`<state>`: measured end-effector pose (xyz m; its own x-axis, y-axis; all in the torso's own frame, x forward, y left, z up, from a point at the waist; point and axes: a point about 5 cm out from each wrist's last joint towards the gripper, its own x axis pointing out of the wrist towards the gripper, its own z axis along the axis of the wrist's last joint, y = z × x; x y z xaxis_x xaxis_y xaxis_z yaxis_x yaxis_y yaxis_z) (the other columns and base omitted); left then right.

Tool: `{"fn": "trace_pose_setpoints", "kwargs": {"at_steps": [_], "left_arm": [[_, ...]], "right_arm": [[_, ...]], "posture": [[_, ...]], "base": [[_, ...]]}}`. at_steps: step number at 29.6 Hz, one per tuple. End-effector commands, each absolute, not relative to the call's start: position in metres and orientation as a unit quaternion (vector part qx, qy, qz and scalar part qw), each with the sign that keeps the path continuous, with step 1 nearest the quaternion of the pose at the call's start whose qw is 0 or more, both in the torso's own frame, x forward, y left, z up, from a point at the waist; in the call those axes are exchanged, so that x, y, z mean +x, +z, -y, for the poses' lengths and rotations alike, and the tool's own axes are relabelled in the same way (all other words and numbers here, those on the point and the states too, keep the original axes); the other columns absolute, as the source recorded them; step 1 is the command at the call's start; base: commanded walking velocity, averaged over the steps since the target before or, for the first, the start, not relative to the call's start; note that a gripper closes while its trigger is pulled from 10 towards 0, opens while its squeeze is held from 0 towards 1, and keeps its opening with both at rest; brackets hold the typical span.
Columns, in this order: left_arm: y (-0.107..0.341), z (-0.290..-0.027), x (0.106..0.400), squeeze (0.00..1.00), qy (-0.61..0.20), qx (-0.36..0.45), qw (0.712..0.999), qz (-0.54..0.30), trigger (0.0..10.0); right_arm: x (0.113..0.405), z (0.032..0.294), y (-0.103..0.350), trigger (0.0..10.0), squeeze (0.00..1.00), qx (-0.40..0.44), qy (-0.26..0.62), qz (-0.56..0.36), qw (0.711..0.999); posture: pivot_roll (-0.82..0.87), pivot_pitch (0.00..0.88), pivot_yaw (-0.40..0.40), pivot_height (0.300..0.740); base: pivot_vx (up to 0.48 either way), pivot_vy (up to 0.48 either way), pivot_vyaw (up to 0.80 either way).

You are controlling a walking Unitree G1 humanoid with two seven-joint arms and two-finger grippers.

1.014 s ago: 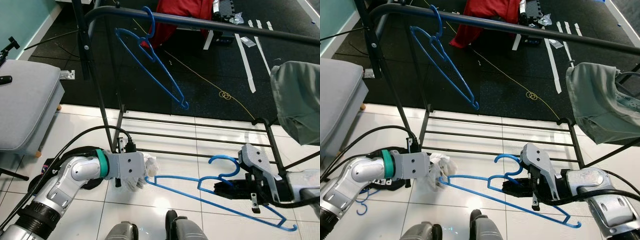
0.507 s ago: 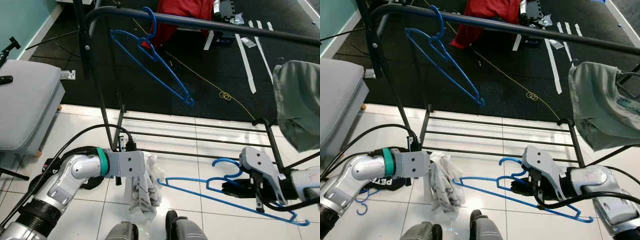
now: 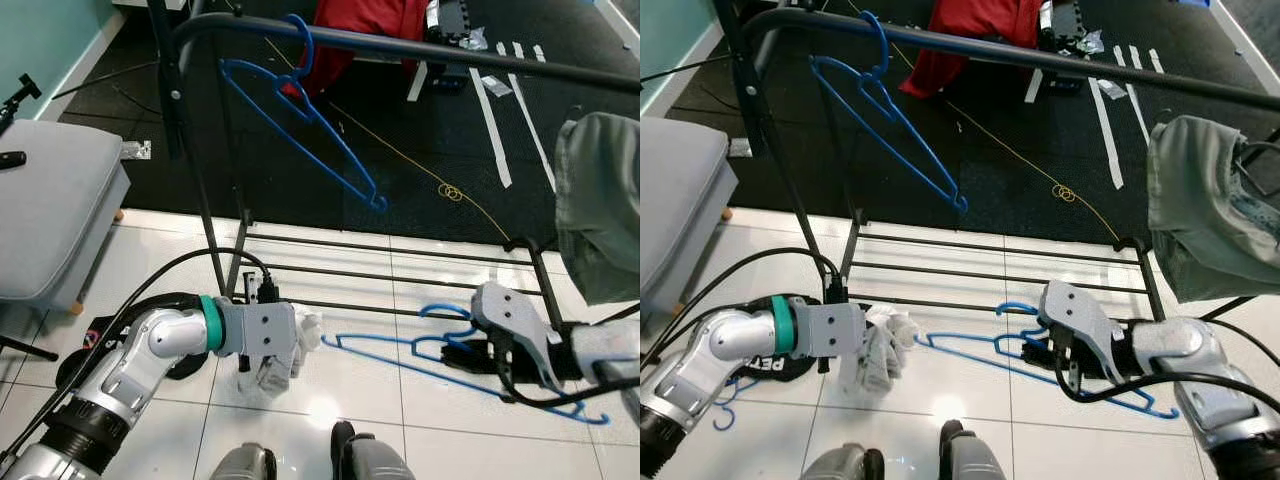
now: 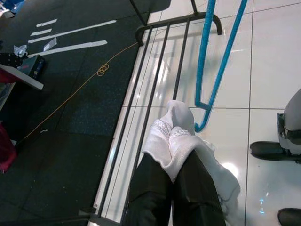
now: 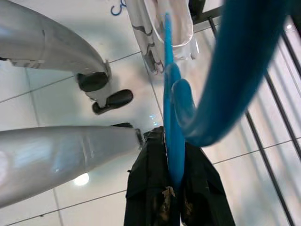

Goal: Hang hanger

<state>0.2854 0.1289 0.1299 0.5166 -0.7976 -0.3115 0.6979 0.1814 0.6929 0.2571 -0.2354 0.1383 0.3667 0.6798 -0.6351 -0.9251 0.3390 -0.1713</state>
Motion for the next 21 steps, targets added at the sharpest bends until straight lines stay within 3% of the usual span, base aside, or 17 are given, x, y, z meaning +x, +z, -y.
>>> {"fn": "trace_pose_setpoints", "kwargs": {"at_steps": [1, 21], "left_arm": [[0.131, -0.125, 0.281, 0.00, -0.501, 0.408, 0.760, 0.071, 10.0], [0.135, -0.111, 0.285, 0.00, -0.505, 0.399, 0.761, 0.083, 10.0]], "right_arm": [[0.257, 0.237, 0.134, 0.0, 0.00, -0.267, 0.510, -0.239, 0.782], [0.266, 0.226, 0.126, 0.0, 0.00, -0.261, 0.520, -0.228, 0.780]], "posture": [[-0.05, 0.128, -0.006, 0.740], [-0.04, 0.142, 0.000, 0.740]], "base": [[0.000, 0.000, 0.00], [0.000, 0.000, 0.00]]}}
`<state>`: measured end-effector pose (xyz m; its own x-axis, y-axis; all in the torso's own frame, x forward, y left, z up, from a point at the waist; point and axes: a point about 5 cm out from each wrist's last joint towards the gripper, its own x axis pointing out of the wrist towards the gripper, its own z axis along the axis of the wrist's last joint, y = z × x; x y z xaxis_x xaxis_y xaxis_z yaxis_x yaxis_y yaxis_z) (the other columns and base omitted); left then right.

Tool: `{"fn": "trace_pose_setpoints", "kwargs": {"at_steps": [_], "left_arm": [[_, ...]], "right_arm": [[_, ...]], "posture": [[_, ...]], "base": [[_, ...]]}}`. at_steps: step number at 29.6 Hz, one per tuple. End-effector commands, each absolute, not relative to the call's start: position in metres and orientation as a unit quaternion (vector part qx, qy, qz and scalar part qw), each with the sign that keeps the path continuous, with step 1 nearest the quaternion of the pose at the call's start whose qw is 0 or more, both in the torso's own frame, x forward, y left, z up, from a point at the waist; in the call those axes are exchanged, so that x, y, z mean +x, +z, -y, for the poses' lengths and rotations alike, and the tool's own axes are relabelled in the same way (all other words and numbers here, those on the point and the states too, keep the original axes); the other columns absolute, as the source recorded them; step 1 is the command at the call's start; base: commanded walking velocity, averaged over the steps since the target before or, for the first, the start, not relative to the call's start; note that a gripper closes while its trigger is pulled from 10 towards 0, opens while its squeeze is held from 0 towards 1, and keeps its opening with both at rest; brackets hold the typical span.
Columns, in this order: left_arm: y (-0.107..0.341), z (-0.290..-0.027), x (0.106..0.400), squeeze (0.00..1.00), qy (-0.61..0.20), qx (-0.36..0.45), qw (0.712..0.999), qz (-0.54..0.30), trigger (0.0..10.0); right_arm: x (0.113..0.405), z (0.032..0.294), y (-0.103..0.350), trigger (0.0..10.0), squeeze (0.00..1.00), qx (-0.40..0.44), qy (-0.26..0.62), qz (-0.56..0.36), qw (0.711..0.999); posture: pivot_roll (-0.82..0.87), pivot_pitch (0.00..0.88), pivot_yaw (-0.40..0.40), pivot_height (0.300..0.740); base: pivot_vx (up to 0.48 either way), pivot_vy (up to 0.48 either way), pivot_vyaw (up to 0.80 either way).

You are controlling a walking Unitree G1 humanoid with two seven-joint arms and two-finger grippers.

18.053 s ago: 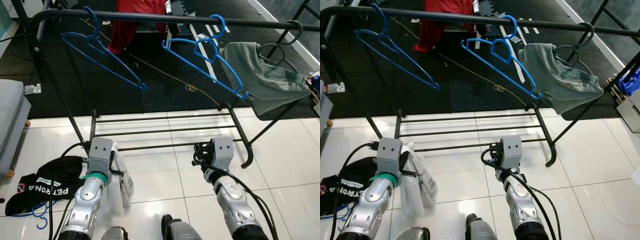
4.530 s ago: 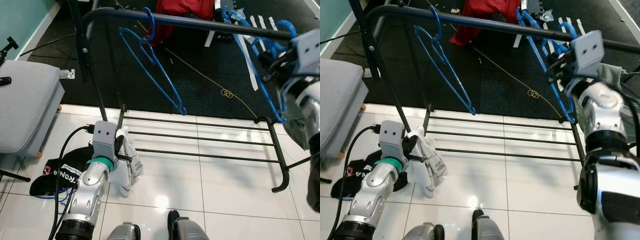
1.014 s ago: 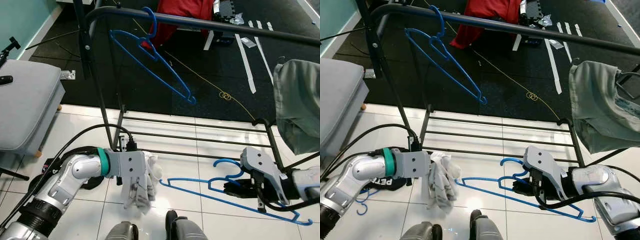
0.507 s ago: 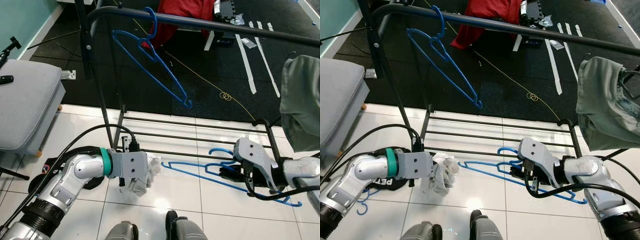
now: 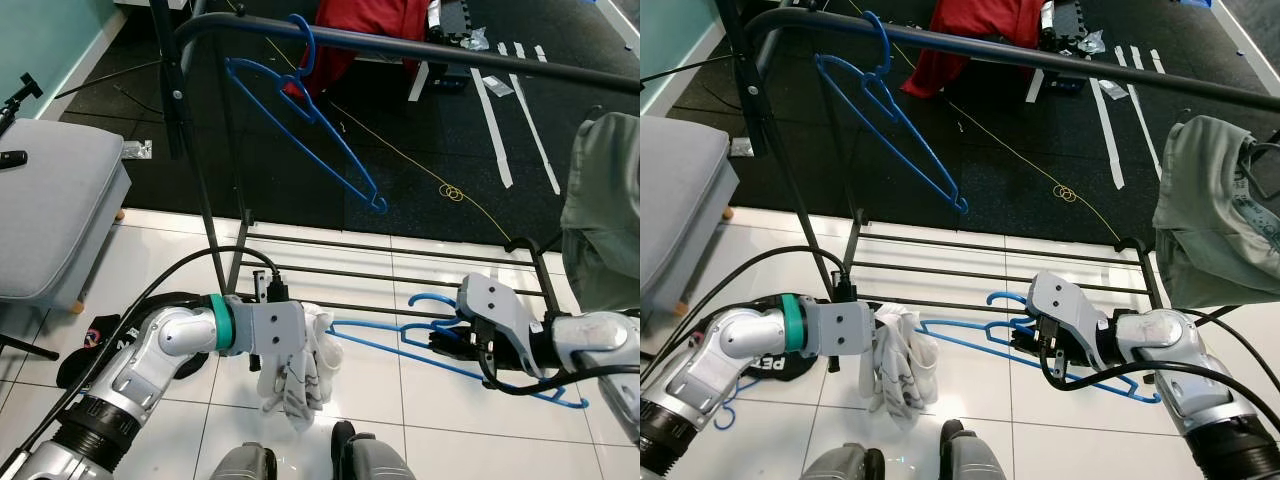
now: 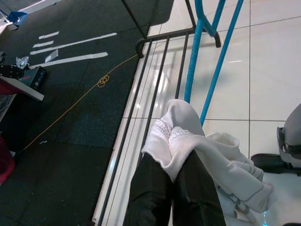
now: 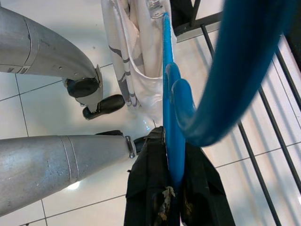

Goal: Hang hanger

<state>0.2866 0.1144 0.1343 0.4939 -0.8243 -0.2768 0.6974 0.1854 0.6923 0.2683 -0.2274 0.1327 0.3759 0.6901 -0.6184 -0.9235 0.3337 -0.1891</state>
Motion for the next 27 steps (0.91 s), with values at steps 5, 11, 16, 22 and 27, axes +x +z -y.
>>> {"fn": "trace_pose_setpoints", "kwargs": {"at_steps": [5, 11, 16, 22, 27], "left_arm": [[0.143, -0.103, 0.286, 0.00, -0.506, 0.389, 0.764, 0.096, 10.0], [0.149, -0.099, 0.287, 0.00, -0.502, 0.385, 0.767, 0.108, 10.0], [0.156, -0.092, 0.288, 0.00, -0.508, 0.388, 0.758, 0.127, 10.0], [0.162, -0.084, 0.285, 0.00, -0.520, 0.391, 0.745, 0.147, 10.0], [0.165, -0.078, 0.282, 0.00, -0.528, 0.391, 0.737, 0.159, 10.0]], "right_arm": [[0.269, 0.221, 0.120, 0.0, 0.00, -0.258, 0.523, -0.231, 0.779], [0.270, 0.217, 0.116, 0.0, 0.00, -0.252, 0.528, -0.232, 0.777], [0.270, 0.215, 0.109, 0.0, 0.00, -0.254, 0.543, -0.249, 0.760], [0.273, 0.217, 0.106, 0.0, 0.00, -0.262, 0.552, -0.262, 0.747], [0.276, 0.216, 0.105, 0.0, 0.00, -0.266, 0.558, -0.264, 0.740]], "posture": [[-0.04, 0.145, 0.001, 0.740], [-0.04, 0.144, -0.002, 0.740], [-0.04, 0.142, -0.001, 0.740], [-0.04, 0.140, -0.004, 0.740], [-0.04, 0.139, -0.006, 0.740]], "base": [[0.000, 0.000, 0.00], [0.000, 0.000, 0.00], [0.000, 0.000, 0.00], [0.000, 0.000, 0.00], [0.000, 0.000, 0.00]]}}
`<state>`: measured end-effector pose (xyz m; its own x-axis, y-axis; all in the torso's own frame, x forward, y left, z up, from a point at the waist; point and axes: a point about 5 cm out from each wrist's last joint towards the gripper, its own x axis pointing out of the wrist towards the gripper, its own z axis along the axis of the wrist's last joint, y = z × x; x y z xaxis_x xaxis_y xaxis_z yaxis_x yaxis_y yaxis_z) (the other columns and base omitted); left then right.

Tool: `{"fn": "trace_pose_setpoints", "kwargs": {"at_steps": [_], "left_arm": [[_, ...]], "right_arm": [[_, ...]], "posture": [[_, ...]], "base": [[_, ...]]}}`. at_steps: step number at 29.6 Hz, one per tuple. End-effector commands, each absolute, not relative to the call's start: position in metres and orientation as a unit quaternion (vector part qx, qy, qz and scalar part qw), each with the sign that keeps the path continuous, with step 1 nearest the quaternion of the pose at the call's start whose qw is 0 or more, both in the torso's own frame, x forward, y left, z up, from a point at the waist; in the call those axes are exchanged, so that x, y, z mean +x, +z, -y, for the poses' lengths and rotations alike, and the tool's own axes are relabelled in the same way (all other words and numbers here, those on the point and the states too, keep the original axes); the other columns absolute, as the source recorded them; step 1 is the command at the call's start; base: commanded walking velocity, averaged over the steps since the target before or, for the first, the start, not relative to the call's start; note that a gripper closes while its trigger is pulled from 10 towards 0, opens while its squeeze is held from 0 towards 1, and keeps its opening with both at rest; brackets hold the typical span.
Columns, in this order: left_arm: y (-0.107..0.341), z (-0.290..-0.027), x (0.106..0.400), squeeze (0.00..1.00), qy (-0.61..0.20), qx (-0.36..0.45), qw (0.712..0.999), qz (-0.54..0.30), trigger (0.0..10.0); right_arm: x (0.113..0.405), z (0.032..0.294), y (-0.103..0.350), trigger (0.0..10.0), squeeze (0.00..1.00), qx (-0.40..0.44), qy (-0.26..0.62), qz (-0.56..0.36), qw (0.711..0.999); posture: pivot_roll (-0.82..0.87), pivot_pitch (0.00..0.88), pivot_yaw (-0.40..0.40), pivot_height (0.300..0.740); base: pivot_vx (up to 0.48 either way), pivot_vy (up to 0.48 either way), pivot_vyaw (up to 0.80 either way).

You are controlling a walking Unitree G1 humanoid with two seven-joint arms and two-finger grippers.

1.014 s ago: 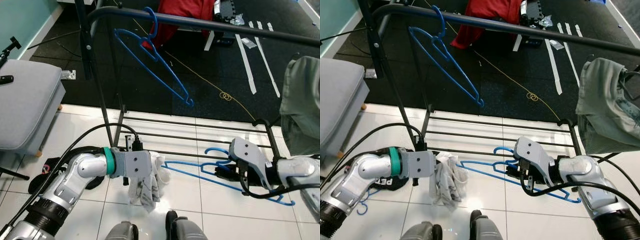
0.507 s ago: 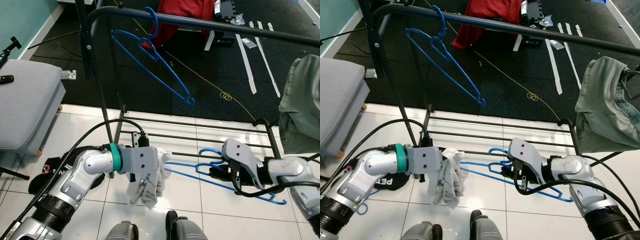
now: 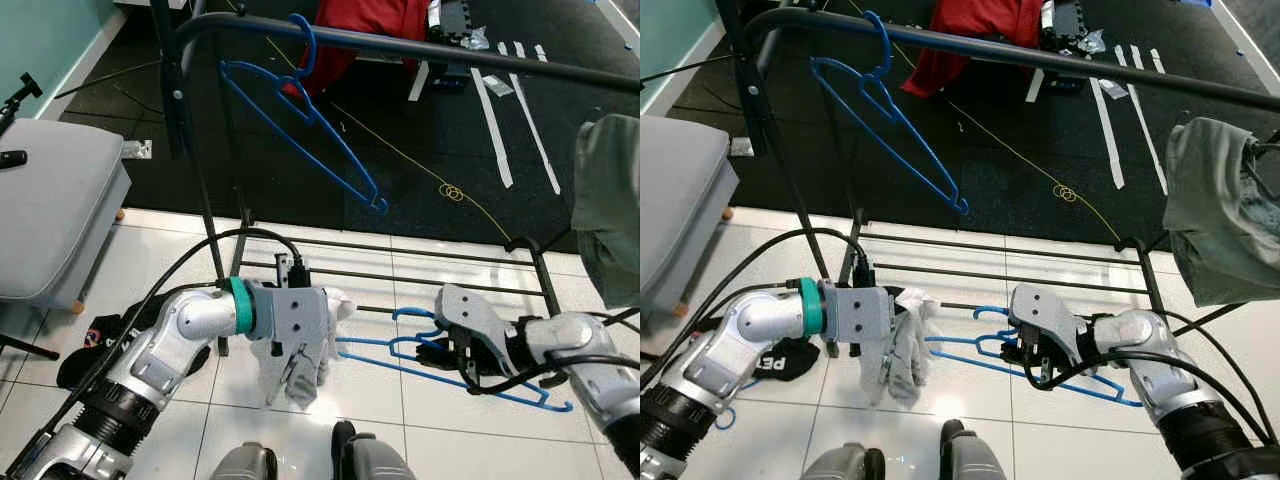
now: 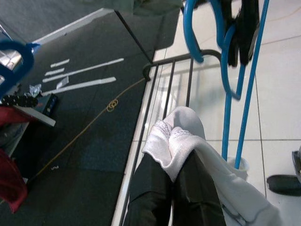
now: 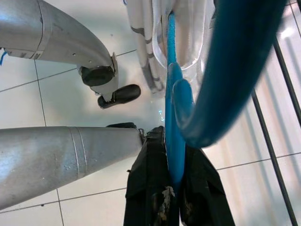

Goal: Hang hanger

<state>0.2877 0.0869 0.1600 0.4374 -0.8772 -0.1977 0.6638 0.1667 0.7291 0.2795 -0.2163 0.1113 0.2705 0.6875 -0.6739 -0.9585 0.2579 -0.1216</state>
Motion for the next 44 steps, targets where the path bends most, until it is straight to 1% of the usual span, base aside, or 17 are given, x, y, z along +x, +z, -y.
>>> {"fn": "trace_pose_setpoints", "kwargs": {"at_steps": [1, 4, 7, 12, 14, 18, 23, 25, 26, 28, 33, 35, 37, 40, 41, 43, 44], "left_arm": [[0.166, -0.075, 0.281, 0.00, -0.531, 0.391, 0.734, 0.163, 10.0], [0.167, -0.073, 0.280, 0.00, -0.535, 0.392, 0.730, 0.167, 10.0], [0.170, -0.067, 0.277, 0.00, -0.546, 0.395, 0.718, 0.175, 10.0], [0.170, -0.065, 0.277, 0.00, -0.549, 0.397, 0.714, 0.176, 10.0], [0.170, -0.063, 0.278, 0.00, -0.550, 0.400, 0.712, 0.175, 10.0], [0.169, -0.062, 0.280, 0.00, -0.547, 0.405, 0.712, 0.173, 10.0], [0.169, -0.061, 0.281, 0.00, -0.543, 0.407, 0.715, 0.170, 10.0], [0.169, -0.063, 0.282, 0.00, -0.539, 0.410, 0.717, 0.165, 10.0], [0.169, -0.063, 0.282, 0.00, -0.539, 0.410, 0.717, 0.165, 10.0], [0.168, -0.066, 0.282, 0.00, -0.538, 0.413, 0.717, 0.161, 10.0], [0.167, -0.067, 0.282, 0.00, -0.539, 0.415, 0.716, 0.158, 10.0], [0.164, -0.069, 0.281, 0.00, -0.542, 0.419, 0.713, 0.152, 10.0], [0.163, -0.069, 0.281, 0.00, -0.542, 0.421, 0.711, 0.149, 10.0], [0.163, -0.068, 0.282, 0.00, -0.542, 0.422, 0.711, 0.149, 10.0], [0.164, -0.068, 0.282, 0.00, -0.542, 0.423, 0.710, 0.151, 10.0], [0.164, -0.068, 0.282, 0.00, -0.542, 0.423, 0.710, 0.152, 10.0], [0.165, -0.067, 0.283, 0.00, -0.540, 0.423, 0.711, 0.155, 10.0]], "right_arm": [[0.277, 0.215, 0.104, 0.0, 0.00, -0.268, 0.561, -0.265, 0.737], [0.278, 0.214, 0.104, 0.0, 0.00, -0.270, 0.563, -0.267, 0.734], [0.283, 0.213, 0.105, 0.0, 0.00, -0.281, 0.572, -0.271, 0.721], [0.288, 0.209, 0.107, 0.0, 0.00, -0.287, 0.581, -0.274, 0.710], [0.293, 0.203, 0.109, 0.0, 0.00, -0.293, 0.592, -0.277, 0.698], [0.301, 0.192, 0.111, 0.0, 0.00, -0.303, 0.597, -0.264, 0.695], [0.307, 0.183, 0.113, 0.0, 0.00, -0.308, 0.596, -0.249, 0.698], [0.312, 0.178, 0.115, 0.0, 0.00, -0.310, 0.590, -0.235, 0.708], [0.312, 0.178, 0.115, 0.0, 0.00, -0.310, 0.590, -0.235, 0.708], [0.316, 0.176, 0.117, 0.0, 0.00, -0.309, 0.580, -0.225, 0.720], [0.318, 0.176, 0.119, 0.0, 0.00, -0.307, 0.575, -0.217, 0.727], [0.325, 0.177, 0.127, 0.0, 0.00, -0.291, 0.559, -0.197, 0.751], [0.329, 0.177, 0.131, 0.0, 0.00, -0.279, 0.553, -0.184, 0.763], [0.329, 0.174, 0.132, 0.0, 0.00, -0.273, 0.564, -0.178, 0.759], [0.327, 0.173, 0.130, 0.0, 0.00, -0.272, 0.573, -0.182, 0.751], [0.326, 0.172, 0.129, 0.0, 0.00, -0.273, 0.579, -0.186, 0.746], [0.324, 0.171, 0.126, 0.0, 0.00, -0.280, 0.586, -0.194, 0.735]], "posture": [[-0.04, 0.139, -0.006, 0.740], [-0.04, 0.138, -0.007, 0.740], [-0.04, 0.138, -0.007, 0.740], [-0.04, 0.136, -0.007, 0.740], [-0.04, 0.135, -0.010, 0.740], [-0.03, 0.133, -0.013, 0.740], [-0.03, 0.130, -0.018, 0.740], [-0.03, 0.129, -0.019, 0.740], [-0.03, 0.129, -0.019, 0.740], [-0.02, 0.127, -0.020, 0.740], [-0.02, 0.126, -0.018, 0.740], [-0.02, 0.122, -0.018, 0.740], [-0.02, 0.120, -0.016, 0.740], [-0.02, 0.119, -0.018, 0.740], [-0.02, 0.116, -0.019, 0.740], [-0.02, 0.116, -0.019, 0.740], [-0.02, 0.115, -0.020, 0.740]], "base": [[0.000, 0.000, 0.00], [0.000, 0.000, 0.00], [0.000, 0.000, 0.00], [0.000, 0.000, 0.00], [0.000, 0.000, 0.00], [0.000, 0.000, 0.00], [0.000, 0.000, 0.00], [0.000, 0.000, 0.00], [0.000, 0.000, 0.00], [0.000, 0.000, 0.00], [0.000, 0.000, 0.00], [0.000, 0.000, 0.00], [0.000, 0.000, 0.00], [0.000, 0.000, 0.00], [0.000, 0.000, 0.00], [0.000, 0.000, 0.00], [0.000, 0.000, 0.00]]}}
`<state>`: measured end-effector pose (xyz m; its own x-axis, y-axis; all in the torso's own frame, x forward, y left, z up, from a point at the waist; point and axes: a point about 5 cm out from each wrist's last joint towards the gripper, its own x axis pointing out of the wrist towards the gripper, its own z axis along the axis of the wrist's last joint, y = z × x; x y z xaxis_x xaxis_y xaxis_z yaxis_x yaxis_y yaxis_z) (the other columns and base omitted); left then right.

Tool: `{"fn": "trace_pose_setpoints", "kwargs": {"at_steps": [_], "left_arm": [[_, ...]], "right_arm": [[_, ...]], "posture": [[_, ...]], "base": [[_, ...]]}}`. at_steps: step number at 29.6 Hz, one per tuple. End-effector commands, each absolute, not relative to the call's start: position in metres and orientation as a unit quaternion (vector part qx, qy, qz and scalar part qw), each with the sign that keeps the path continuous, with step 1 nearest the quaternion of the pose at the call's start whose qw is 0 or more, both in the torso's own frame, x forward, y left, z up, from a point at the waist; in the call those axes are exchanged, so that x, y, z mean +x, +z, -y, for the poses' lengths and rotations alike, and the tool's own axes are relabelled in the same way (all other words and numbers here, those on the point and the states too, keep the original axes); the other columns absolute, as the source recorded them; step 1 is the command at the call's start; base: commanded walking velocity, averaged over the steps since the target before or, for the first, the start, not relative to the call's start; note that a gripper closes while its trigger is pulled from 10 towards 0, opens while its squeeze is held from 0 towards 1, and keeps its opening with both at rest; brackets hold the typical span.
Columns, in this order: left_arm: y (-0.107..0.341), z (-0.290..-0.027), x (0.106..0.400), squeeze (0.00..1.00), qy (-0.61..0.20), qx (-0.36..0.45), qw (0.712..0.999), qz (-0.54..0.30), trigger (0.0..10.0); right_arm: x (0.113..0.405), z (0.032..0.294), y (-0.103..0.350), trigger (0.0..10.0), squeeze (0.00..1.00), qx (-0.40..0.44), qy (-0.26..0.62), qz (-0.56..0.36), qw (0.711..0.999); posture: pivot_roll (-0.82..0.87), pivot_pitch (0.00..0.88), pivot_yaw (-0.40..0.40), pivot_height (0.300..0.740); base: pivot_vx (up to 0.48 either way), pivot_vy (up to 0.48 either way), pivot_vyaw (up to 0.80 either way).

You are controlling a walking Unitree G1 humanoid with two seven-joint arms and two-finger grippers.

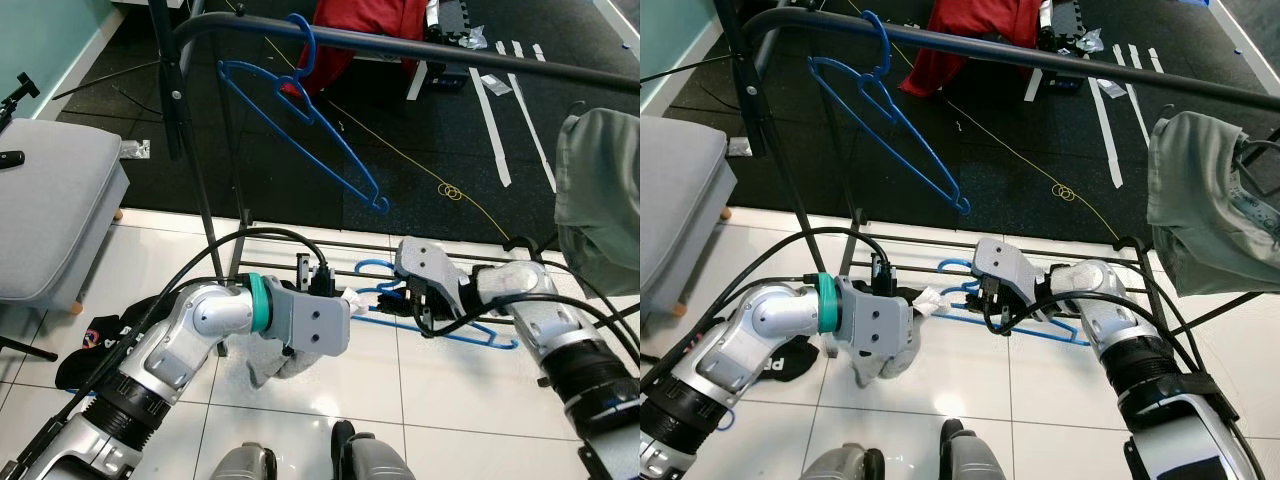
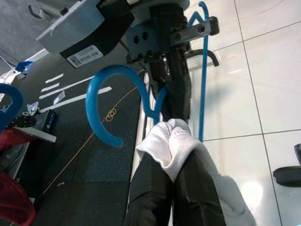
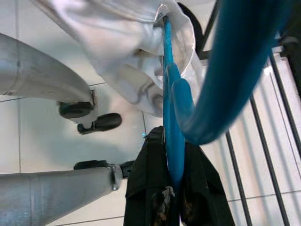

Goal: Hang hanger

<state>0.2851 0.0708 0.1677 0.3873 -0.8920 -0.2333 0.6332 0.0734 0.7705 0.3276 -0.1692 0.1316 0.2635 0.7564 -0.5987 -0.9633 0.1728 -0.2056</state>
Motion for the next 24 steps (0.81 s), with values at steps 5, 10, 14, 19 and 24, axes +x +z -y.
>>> {"fn": "trace_pose_setpoints", "kwargs": {"at_steps": [5, 10, 14, 19, 24], "left_arm": [[0.168, -0.068, 0.283, 0.00, -0.536, 0.423, 0.712, 0.161, 10.0], [0.167, -0.073, 0.285, 0.00, -0.535, 0.431, 0.710, 0.154, 10.0], [0.166, -0.076, 0.285, 0.00, -0.535, 0.433, 0.710, 0.150, 10.0], [0.166, -0.076, 0.284, 0.00, -0.538, 0.432, 0.709, 0.148, 10.0], [0.164, -0.075, 0.283, 0.00, -0.542, 0.430, 0.707, 0.147, 10.0]], "right_arm": [[0.314, 0.161, 0.116, 0.0, 0.00, -0.300, 0.633, -0.201, 0.685], [0.310, 0.170, 0.111, 0.0, 0.00, -0.326, 0.641, -0.230, 0.656], [0.313, 0.190, 0.109, 0.0, 0.00, -0.367, 0.603, -0.256, 0.660], [0.317, 0.218, 0.106, 0.0, 0.00, -0.411, 0.537, -0.284, 0.679], [0.314, 0.250, 0.104, 0.0, 0.00, -0.430, 0.468, -0.319, 0.703]], "posture": [[-0.02, 0.112, -0.021, 0.740], [-0.02, 0.114, -0.019, 0.740], [-0.02, 0.122, -0.021, 0.740], [-0.03, 0.129, -0.017, 0.740], [-0.03, 0.131, -0.013, 0.740]], "base": [[0.000, 0.000, 0.00], [0.000, 0.000, 0.00], [0.000, 0.000, 0.00], [0.000, 0.000, 0.00], [0.000, 0.000, 0.00]]}}
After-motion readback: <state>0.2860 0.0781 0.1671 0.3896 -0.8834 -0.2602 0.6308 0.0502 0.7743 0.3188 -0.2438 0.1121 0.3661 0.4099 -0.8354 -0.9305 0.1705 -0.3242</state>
